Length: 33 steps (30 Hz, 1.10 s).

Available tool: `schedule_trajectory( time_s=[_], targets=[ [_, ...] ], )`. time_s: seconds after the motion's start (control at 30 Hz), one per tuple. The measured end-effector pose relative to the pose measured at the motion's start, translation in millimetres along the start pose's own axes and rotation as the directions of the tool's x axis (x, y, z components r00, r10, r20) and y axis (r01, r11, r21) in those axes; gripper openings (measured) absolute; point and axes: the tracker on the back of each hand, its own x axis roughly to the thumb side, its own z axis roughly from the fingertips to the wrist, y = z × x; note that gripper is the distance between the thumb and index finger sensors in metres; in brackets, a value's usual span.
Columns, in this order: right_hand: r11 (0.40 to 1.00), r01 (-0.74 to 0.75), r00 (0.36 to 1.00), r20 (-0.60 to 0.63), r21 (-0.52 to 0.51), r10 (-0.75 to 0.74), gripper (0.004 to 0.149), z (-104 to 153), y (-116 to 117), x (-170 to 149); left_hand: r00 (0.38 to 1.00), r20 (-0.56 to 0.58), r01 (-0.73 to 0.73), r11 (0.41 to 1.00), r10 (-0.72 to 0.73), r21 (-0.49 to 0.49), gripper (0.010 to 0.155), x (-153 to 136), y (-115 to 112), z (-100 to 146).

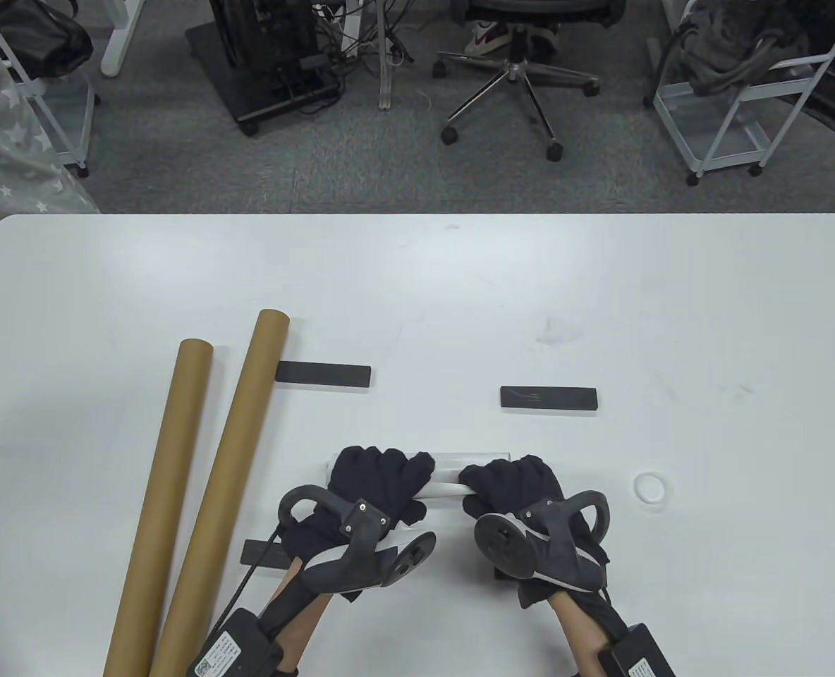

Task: Roll up posters and store in mailing tubes

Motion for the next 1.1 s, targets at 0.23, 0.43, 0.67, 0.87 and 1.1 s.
schedule_trajectory(
  time_s=[0.23, 0.43, 0.67, 0.87, 1.1],
  targets=[
    [1.000, -0.014, 1.000, 0.019, 0.011, 0.014, 0.040, -1, 3, 5, 0.999, -0.023, 0.025, 0.999, -0.025, -0.038, 0.041, -3, -7, -4],
    [1.000, 0.015, 1.000, 0.000, 0.018, -0.015, 0.040, 4, 5, -3, 0.999, -0.020, 0.038, 0.997, -0.040, -0.068, 0.050, 2, -7, 1],
    [0.999, 0.033, 0.999, -0.036, 0.010, -0.032, 0.039, 6, 4, -9, 1.000, 0.004, -0.008, 1.000, 0.007, 0.027, 0.060, 2, 0, 5],
    [0.999, 0.047, 0.998, -0.049, 0.000, -0.047, 0.042, 5, 4, -12, 0.999, -0.018, -0.026, 0.998, 0.027, 0.065, 0.049, -4, 2, 5],
    [1.000, -0.003, 0.999, -0.043, -0.013, 0.003, 0.044, 3, 3, -8, 0.999, -0.024, 0.041, 0.997, -0.040, 0.063, 0.043, 0, 2, 4]
  ],
)
